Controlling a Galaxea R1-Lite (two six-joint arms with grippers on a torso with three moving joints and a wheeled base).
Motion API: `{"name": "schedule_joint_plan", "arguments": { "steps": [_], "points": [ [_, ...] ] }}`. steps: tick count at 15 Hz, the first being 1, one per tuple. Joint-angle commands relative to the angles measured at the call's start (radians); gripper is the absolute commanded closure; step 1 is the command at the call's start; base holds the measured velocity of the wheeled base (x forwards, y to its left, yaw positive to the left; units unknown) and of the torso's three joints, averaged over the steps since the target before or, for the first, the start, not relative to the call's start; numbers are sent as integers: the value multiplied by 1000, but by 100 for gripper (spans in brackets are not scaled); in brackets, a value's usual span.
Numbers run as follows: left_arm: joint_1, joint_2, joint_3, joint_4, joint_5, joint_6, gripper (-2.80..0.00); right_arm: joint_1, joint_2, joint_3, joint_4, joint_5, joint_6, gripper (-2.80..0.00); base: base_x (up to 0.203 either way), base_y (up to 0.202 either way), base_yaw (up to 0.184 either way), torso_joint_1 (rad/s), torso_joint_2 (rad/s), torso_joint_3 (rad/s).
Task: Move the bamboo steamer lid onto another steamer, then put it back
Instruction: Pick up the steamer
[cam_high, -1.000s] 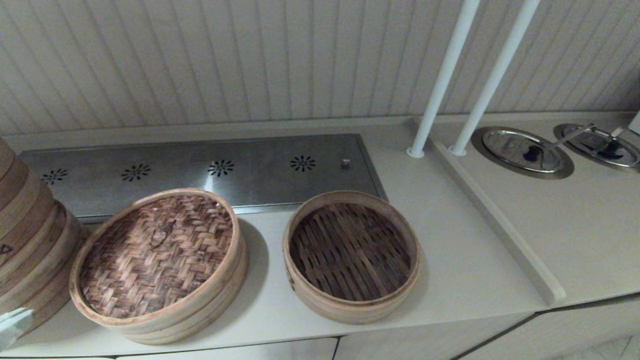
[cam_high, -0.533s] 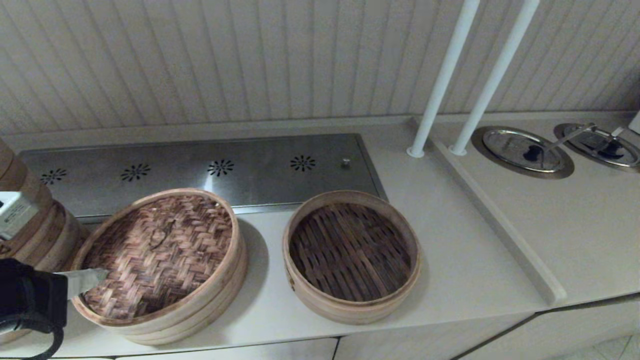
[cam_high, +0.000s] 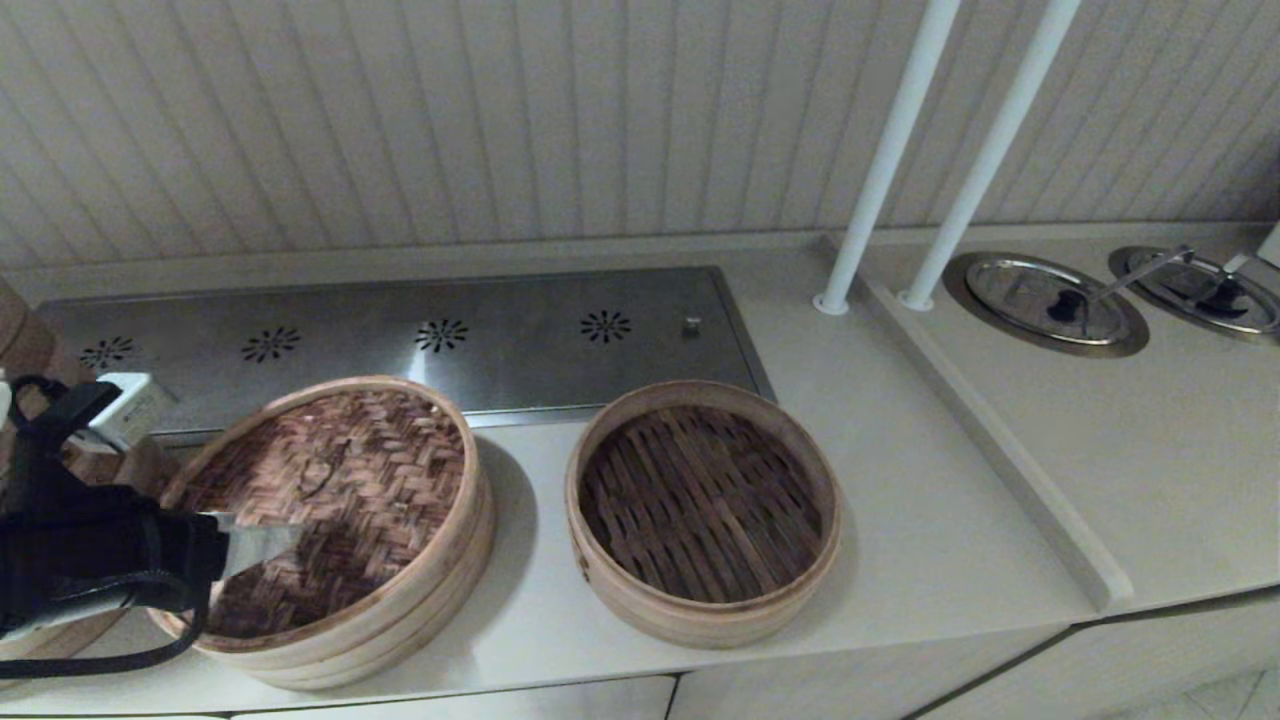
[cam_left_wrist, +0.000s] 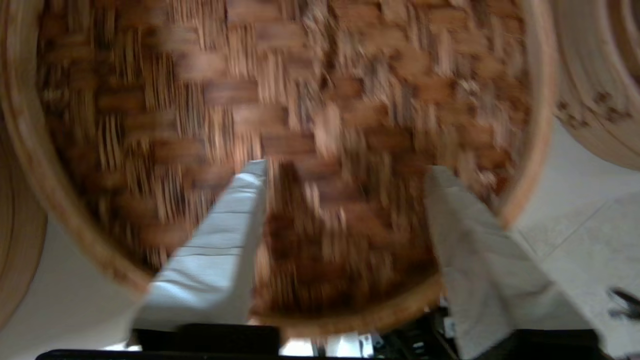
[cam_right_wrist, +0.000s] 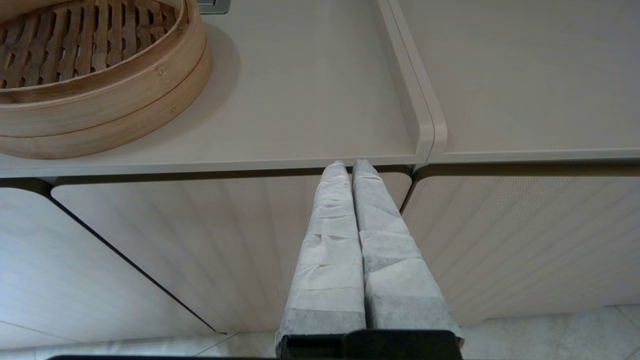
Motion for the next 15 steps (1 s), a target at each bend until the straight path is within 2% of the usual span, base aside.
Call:
{"name": "schedule_joint_plan", "arguments": {
  "steps": [1,5,9,15],
  "points": [
    [0,61,2,-24,-1,0,-280,0,0,0,1,1,0,0,0,0,0,0,0,0],
    [-34,124,-11,-101,7,15,-280,0,1,0,1,1,0,0,0,0,0,0,0,0],
    [-37,185,-7,-167,10,15,-280,0,0,0,1,1,0,0,0,0,0,0,0,0],
    [-38,189,-21,-191,16,16,-280,0,0,0,1,1,1,0,0,0,0,0,0,0]
  ]
}}
